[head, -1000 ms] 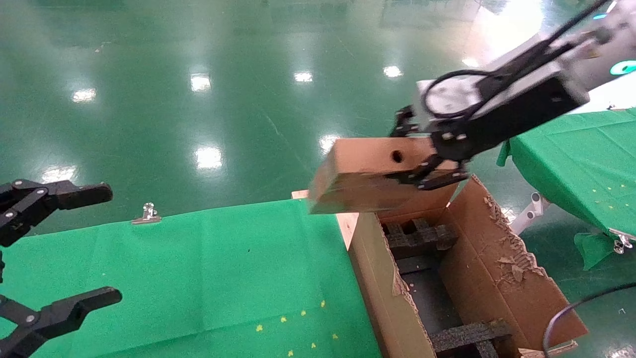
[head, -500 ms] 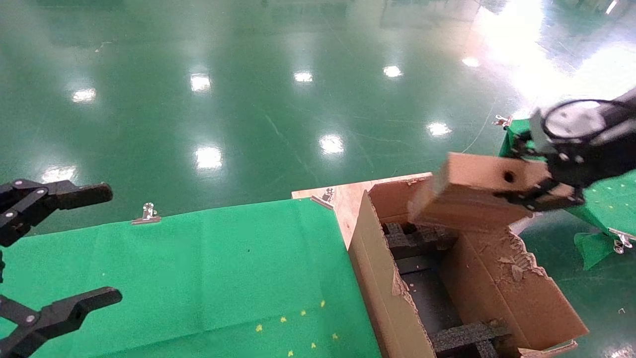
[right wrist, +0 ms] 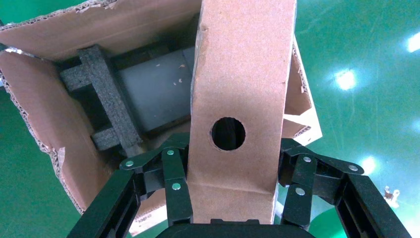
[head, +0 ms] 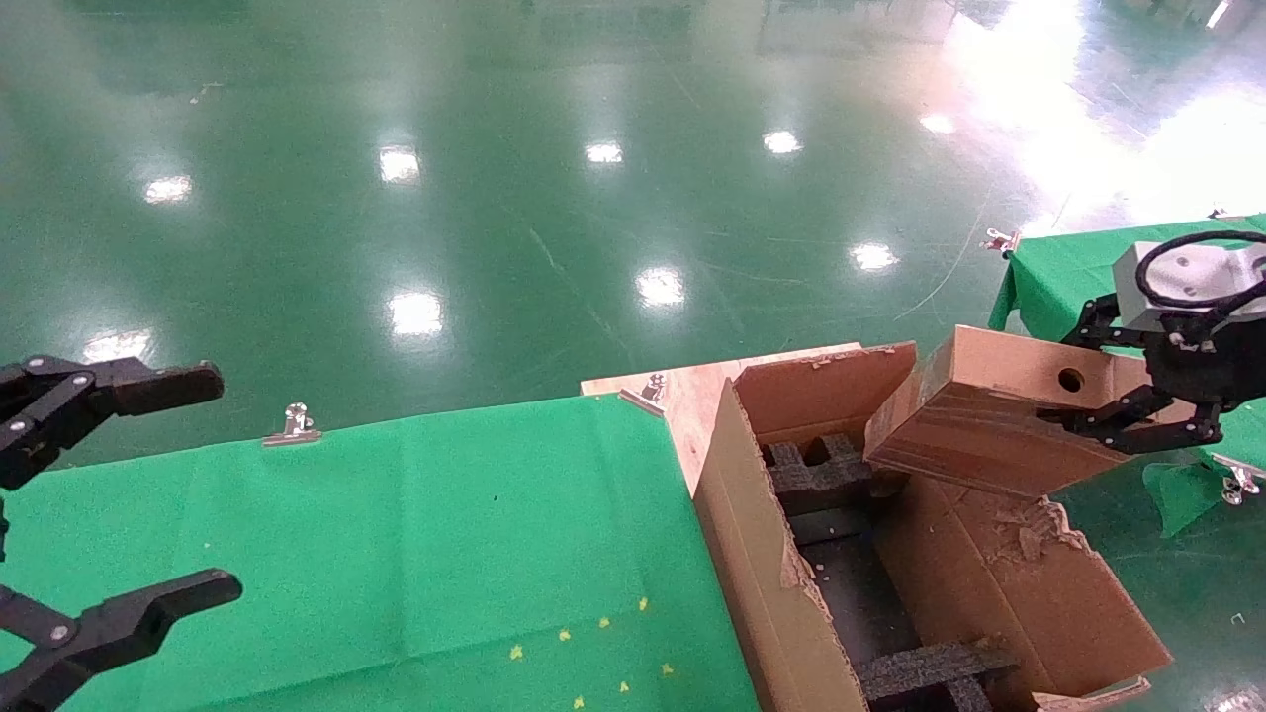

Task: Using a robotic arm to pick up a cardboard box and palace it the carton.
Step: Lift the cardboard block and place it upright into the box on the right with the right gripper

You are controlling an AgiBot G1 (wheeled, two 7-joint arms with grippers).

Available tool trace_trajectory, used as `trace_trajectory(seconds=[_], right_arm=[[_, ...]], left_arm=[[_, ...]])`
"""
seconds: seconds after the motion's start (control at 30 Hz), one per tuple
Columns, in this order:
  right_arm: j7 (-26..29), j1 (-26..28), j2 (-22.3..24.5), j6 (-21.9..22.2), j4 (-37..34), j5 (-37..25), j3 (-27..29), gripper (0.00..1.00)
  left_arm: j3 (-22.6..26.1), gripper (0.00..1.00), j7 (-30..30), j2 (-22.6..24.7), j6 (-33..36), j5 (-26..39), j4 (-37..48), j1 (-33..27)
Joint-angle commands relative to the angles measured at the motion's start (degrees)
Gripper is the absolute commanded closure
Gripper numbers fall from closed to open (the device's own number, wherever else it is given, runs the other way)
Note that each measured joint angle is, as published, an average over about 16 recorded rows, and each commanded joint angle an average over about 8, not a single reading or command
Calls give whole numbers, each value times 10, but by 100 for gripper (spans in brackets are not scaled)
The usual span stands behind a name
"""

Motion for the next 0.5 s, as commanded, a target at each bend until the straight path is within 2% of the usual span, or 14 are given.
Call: trace_trajectory(seconds=[0.03,0.2,0.5], right_arm=[[-6,2,-1,1,-2,0,-4,100],[43,-21,4,10,-14,29,-2,100],[226,-96,14,45,-32,99,-2,100]], left_arm=[[0,0,0,0,0,0,0,0],[0,0,0,0,0,0,0,0],[0,0,0,0,0,0,0,0]])
